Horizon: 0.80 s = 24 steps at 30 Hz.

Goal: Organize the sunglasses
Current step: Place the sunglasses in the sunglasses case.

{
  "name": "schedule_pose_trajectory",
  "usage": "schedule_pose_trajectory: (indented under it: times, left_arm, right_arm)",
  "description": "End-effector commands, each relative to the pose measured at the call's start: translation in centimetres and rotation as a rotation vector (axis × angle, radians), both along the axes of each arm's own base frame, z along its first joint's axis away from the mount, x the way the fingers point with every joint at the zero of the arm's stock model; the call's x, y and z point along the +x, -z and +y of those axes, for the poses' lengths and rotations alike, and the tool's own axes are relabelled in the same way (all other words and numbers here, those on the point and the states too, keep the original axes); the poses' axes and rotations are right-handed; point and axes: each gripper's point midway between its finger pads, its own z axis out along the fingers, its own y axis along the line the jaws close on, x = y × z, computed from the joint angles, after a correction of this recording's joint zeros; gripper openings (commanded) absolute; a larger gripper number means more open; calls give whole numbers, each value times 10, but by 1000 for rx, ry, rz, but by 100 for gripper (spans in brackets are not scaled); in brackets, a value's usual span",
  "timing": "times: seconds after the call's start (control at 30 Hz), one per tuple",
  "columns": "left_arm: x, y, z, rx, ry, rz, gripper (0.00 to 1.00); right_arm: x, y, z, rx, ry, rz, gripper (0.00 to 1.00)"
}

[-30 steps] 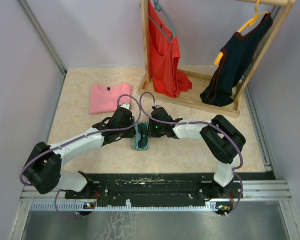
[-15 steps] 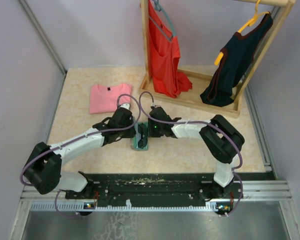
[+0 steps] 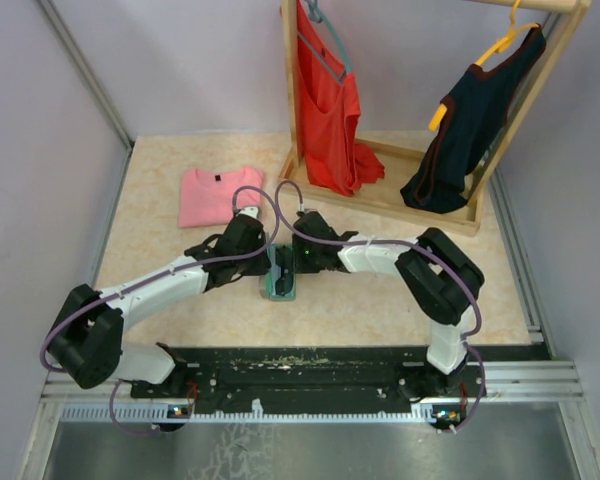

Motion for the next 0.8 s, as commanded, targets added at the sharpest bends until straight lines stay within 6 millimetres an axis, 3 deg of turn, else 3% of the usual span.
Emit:
schedule_pose_trajectory:
  times: [0.0,0.77]
  left_arm:
    - [-3,-3,-11,-32,50,-3,31]
    - [-4,-4,-11,-36,50,-5,31]
  right_arm:
    - [-6,26,-4,-102,-27,6,24]
    - [-10,39,-19,-278,-58,0,24]
